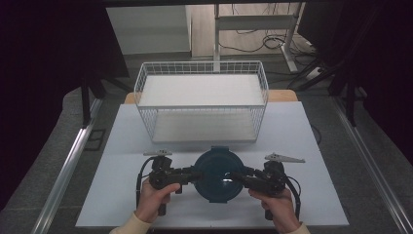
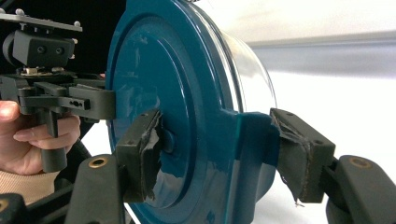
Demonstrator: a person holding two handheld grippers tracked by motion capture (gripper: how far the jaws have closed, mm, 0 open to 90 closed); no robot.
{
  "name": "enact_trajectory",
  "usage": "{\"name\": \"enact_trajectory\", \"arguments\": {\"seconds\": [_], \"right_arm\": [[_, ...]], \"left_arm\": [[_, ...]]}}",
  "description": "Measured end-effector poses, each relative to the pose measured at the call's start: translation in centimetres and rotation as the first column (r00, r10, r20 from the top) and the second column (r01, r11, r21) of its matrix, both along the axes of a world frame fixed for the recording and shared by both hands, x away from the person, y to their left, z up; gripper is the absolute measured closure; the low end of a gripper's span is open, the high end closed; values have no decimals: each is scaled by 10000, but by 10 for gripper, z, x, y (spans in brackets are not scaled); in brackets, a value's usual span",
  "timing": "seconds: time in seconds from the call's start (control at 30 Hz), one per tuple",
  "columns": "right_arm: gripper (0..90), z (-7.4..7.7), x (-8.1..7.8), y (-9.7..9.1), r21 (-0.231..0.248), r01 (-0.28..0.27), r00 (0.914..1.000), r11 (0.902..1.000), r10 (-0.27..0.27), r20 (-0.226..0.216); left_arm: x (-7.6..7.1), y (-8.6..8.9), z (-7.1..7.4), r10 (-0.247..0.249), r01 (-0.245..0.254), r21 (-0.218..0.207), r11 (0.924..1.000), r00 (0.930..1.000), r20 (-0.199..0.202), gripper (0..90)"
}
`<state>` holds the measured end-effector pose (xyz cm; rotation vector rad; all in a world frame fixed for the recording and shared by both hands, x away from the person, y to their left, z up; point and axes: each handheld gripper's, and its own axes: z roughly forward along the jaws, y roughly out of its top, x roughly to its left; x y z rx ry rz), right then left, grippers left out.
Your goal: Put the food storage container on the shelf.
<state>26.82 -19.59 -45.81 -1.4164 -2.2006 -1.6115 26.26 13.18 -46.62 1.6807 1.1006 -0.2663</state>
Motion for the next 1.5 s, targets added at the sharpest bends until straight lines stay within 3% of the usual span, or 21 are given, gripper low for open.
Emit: {"name": "enact_trajectory", "arguments": {"seconds": [0.33, 0.47, 0.8, 0.87, 1.1, 1.23, 1.5], "right_arm": [[367, 14, -1, 1, -215, -187, 9979, 9996, 200, 619], [367, 17, -1, 1, -239, -253, 9972, 9994, 269, 692], [368, 25, 18, 2, -259, -493, 9964, 9984, 509, 678], [367, 33, 22, 2, -297, -507, 9949, 9983, 531, 861], [367, 58, 27, 5, -218, -558, 9900, 9982, 582, 1284], [367, 71, 26, 7, -243, -497, 9883, 9985, 526, 1433], [368, 84, 30, 13, -276, -543, 9860, 9981, 580, 1566]], "left_arm": [[-2, 0, 11, -86, 86, 21, 10000, 9995, 293, 454], [-1, 1, 14, -92, 91, 28, 10000, 9993, 374, 454], [13, 1, 26, -65, 47, 284, 9996, 9980, 633, 454], [15, 1, 31, -7, -5, 192, 9998, 9981, 624, 455], [19, 4, 62, 1, -38, 311, 9995, 9930, 1183, 455], [21, 7, 72, -76, 43, 259, 9997, 9916, 1294, 456], [24, 13, 83, -55, 13, 275, 9996, 9881, 1538, 458]]}}
